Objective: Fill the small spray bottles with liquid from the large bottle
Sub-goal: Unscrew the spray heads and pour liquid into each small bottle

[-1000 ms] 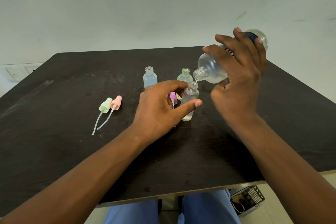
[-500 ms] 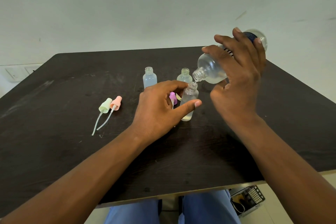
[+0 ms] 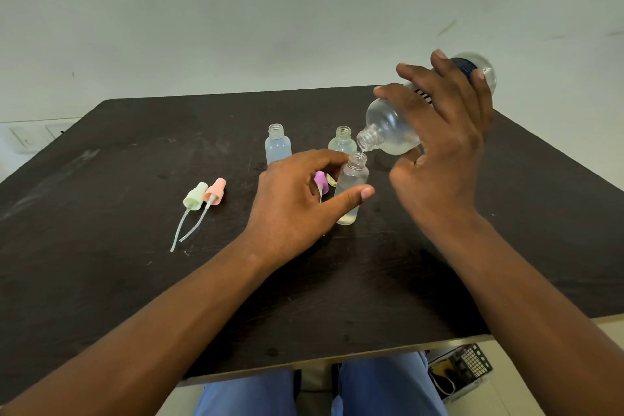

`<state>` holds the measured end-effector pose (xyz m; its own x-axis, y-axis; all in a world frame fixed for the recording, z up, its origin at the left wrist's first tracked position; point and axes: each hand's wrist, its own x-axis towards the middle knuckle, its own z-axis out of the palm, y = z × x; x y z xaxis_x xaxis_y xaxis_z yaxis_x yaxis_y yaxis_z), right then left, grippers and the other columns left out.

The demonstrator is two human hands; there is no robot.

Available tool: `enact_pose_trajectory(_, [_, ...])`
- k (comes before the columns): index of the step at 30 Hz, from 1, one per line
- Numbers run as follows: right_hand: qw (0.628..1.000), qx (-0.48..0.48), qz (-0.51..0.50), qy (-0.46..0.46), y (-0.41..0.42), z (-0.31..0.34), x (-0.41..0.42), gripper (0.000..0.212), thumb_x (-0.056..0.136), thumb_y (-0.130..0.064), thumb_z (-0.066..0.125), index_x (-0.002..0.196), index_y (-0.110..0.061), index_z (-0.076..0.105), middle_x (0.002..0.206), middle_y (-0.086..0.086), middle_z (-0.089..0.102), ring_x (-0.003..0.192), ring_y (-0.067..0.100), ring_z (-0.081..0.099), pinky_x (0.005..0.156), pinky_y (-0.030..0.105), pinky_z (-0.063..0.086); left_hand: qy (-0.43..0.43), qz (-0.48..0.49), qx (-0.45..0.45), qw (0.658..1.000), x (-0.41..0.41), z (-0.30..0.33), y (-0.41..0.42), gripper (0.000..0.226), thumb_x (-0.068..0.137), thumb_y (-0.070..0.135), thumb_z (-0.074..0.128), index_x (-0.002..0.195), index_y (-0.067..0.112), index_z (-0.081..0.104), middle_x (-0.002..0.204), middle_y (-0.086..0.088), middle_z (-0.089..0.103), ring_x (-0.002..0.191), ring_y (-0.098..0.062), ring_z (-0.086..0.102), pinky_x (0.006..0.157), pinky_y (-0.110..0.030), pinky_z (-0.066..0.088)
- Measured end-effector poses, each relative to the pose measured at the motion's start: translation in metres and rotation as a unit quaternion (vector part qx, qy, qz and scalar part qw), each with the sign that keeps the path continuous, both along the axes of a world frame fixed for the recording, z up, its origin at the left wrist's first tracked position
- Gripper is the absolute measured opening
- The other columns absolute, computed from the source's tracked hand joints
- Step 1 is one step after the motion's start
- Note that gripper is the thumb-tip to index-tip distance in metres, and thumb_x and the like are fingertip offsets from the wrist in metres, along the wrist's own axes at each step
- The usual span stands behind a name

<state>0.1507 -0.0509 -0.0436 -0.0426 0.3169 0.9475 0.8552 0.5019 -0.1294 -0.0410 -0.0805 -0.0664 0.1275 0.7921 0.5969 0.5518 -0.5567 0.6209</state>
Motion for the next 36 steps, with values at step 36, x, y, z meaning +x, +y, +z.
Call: enact_pose_trajectory(36, [0.999,0.034,-0.002,-0.023,-0.0002,0.0005,-0.0016,0.062,0.069,0.013,0.056,0.119,-0.017,0.078,0.139,0.004,0.069,0.147,0.034,0.051,0.122,0.064,0.031,-0.004,-0.002,0.006,1.000,0.0004,-0.0004,-0.0015,0.042,0.081,0.053,0.083,0.113,0.026,0.077,0.067,0.036,0.059,0.062,0.012,0.057,0.064,-0.007,0.040])
